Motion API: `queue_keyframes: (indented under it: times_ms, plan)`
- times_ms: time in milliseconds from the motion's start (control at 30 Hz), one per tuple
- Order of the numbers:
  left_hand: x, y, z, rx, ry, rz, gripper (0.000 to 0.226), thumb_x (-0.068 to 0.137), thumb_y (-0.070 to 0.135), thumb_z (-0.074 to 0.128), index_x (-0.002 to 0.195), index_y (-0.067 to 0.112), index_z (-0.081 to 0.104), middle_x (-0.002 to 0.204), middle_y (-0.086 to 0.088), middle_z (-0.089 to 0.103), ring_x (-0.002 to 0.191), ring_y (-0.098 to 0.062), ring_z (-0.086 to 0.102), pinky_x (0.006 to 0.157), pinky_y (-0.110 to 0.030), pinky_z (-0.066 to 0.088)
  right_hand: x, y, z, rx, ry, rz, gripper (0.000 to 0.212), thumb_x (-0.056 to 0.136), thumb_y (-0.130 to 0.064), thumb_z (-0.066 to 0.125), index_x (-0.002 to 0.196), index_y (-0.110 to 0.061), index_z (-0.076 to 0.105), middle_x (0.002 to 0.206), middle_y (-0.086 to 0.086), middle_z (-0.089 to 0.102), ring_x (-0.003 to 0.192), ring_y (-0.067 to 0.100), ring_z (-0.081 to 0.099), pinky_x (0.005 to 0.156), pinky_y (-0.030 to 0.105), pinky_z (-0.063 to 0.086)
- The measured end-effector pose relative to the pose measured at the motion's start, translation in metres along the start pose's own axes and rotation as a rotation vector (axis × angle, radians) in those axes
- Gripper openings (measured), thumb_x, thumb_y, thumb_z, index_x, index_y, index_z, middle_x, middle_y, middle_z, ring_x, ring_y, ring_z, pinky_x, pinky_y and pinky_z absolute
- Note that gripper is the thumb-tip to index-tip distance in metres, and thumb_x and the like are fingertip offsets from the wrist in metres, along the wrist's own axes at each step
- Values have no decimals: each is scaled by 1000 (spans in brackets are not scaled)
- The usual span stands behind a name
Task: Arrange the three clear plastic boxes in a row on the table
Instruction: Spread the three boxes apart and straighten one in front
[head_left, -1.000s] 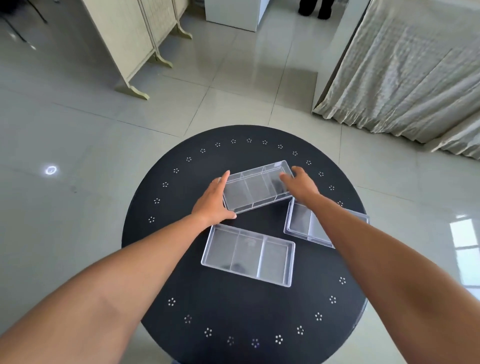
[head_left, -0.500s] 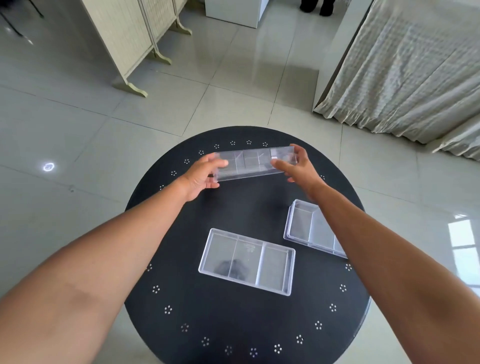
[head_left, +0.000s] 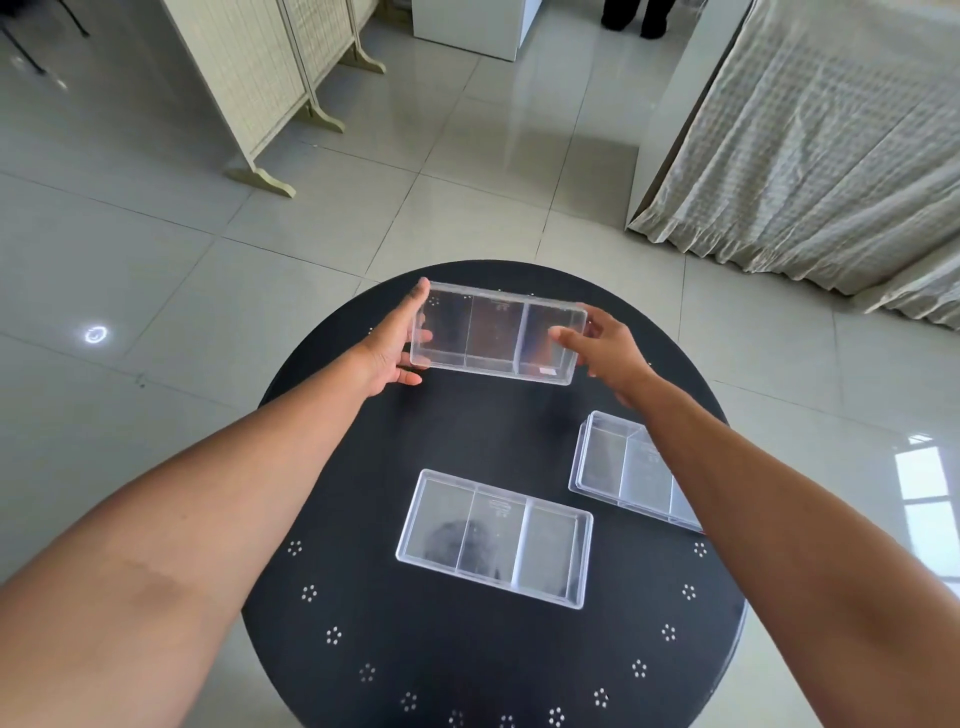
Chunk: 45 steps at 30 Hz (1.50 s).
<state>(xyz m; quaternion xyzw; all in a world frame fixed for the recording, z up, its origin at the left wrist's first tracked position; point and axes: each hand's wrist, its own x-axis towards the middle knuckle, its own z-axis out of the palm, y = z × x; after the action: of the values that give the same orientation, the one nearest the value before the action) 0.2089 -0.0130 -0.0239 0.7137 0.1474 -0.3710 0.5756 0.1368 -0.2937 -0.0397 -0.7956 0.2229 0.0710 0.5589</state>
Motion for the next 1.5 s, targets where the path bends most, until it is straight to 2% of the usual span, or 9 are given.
queue_keyframes:
  times_ms: [167, 267, 500, 800, 967, 1100, 1200, 1300, 1500]
  plan:
    - [12, -5, 12, 65, 17, 59, 64, 90, 54, 57, 143, 18, 47, 132, -4, 56, 86, -17, 56, 69, -30, 51, 3, 2, 5, 92, 96, 191, 48, 83, -51, 72, 111, -15, 58, 102, 5, 68, 92, 24, 69, 78, 43, 59]
    - [21, -14, 21, 92, 61, 71, 56, 93, 34, 62, 142, 11, 47, 118, -4, 59, 83, -16, 56, 65, -27, 53, 5, 6, 8, 118, 116, 243, 33, 89, -43, 68, 81, -13, 58, 80, 11, 61, 74, 25, 64, 68, 39, 58]
    - [30, -21, 42, 126, 138, 80, 34, 97, 29, 56, 127, 12, 56, 96, -3, 57, 92, -21, 56, 67, -29, 57, 12, 14, 13, 23, 234, 331, 38, 90, -37, 59, 63, -11, 52, 59, 6, 52, 66, 23, 57, 76, 41, 60]
    - [36, -29, 50, 65, 187, 55, 35, 95, 22, 59, 129, 17, 58, 110, -4, 58, 95, -19, 56, 78, -33, 58, 11, 16, 15, -56, 268, 346, 13, 82, -20, 55, 71, -13, 56, 69, 10, 46, 65, 21, 42, 60, 32, 38]
    - [27, -31, 48, 93, 174, 52, 47, 96, 23, 56, 142, 19, 50, 125, -4, 58, 104, -21, 56, 80, -33, 58, 0, 14, 15, -100, 253, 270, 26, 90, -20, 51, 66, -17, 43, 59, 3, 36, 56, 20, 32, 55, 29, 31]
    - [5, -36, 43, 97, 208, 58, 69, 95, 25, 57, 155, 22, 24, 144, -5, 47, 113, -24, 56, 92, -35, 54, -19, 5, 15, -110, 336, 169, 21, 91, -29, 48, 100, -17, 63, 87, 0, 60, 70, 19, 51, 65, 27, 39]
    - [-21, -46, 37, 152, 178, 90, 60, 94, 25, 56, 151, 21, 36, 122, -1, 59, 105, -21, 56, 90, -32, 48, -53, -3, 14, -46, 408, 75, 18, 93, -24, 48, 98, -19, 64, 74, -2, 62, 60, 14, 52, 55, 25, 40]
    - [-49, -65, 26, 252, 109, 121, 49, 94, 27, 57, 142, 20, 52, 139, -3, 58, 126, -22, 55, 109, -40, 43, -100, 1, 17, 44, 444, 21, 15, 96, -23, 51, 97, -20, 66, 70, -6, 60, 60, 8, 51, 60, 25, 43]
    - [-94, -116, 9, 274, 55, 118, 44, 93, 23, 57, 137, 18, 57, 134, -5, 62, 126, -23, 57, 110, -41, 43, -179, 47, 40, 17, 494, 58, 14, 96, -23, 55, 87, -18, 65, 74, -3, 64, 69, 15, 56, 67, 28, 43]
